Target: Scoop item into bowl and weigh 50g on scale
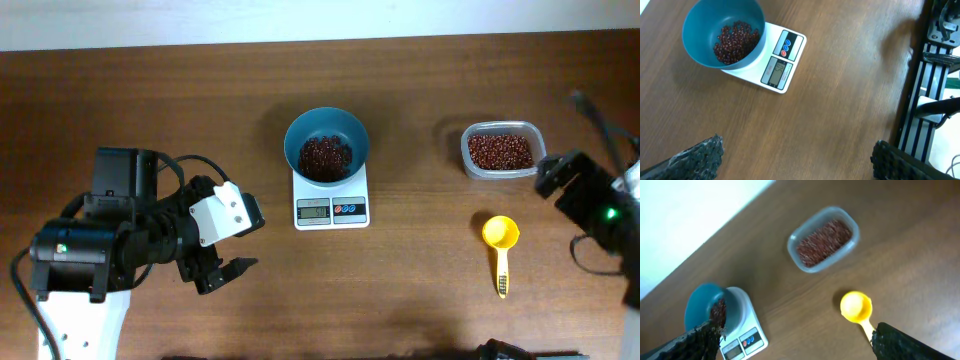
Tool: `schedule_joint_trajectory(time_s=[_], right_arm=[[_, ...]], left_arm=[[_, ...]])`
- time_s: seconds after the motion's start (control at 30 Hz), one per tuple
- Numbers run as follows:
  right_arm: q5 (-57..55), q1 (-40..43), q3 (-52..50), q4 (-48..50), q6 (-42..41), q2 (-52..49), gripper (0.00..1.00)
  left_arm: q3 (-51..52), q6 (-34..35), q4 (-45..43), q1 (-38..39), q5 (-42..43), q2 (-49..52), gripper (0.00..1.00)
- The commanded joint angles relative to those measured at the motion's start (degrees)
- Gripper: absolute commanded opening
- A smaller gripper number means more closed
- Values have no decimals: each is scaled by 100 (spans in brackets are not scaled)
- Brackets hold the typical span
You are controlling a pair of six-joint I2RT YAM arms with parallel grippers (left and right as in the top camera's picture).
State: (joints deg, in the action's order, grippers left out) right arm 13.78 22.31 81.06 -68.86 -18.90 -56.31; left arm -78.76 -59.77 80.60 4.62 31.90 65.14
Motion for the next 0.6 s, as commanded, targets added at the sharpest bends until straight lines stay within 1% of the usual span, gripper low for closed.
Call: schedule_joint_trajectory(time_s=[0.0,0.03,0.1,0.2,0.27,0.33,0.4,0.57], right_arm=[[-586,-527,-385,192,498,732,99],[-750,-688,-647,315,498,984,99],[-850,-946,-1493,789,498,1657,99],[-841,-1023,-2439,1419,496,2365,99],[-739,-1029,-3289,2031,496,3073,99],[-608,-1029,-3807,2398,496,3602,99],[-516,-1029,-4201,2649,496,4061,99],[-455,-1029,-4741,3021,498,4927,99]], left_arm=[[-79,52,4,-39,17,0,99],[-79,52,4,-39,17,0,99],[-79,52,4,-39,17,0,99],[-79,52,2,-39,17,0,99],[-79,52,4,-39,17,0,99],[-79,52,4,-39,17,0,99],[-79,52,4,-39,17,0,99],[-79,52,4,-39,17,0,99]])
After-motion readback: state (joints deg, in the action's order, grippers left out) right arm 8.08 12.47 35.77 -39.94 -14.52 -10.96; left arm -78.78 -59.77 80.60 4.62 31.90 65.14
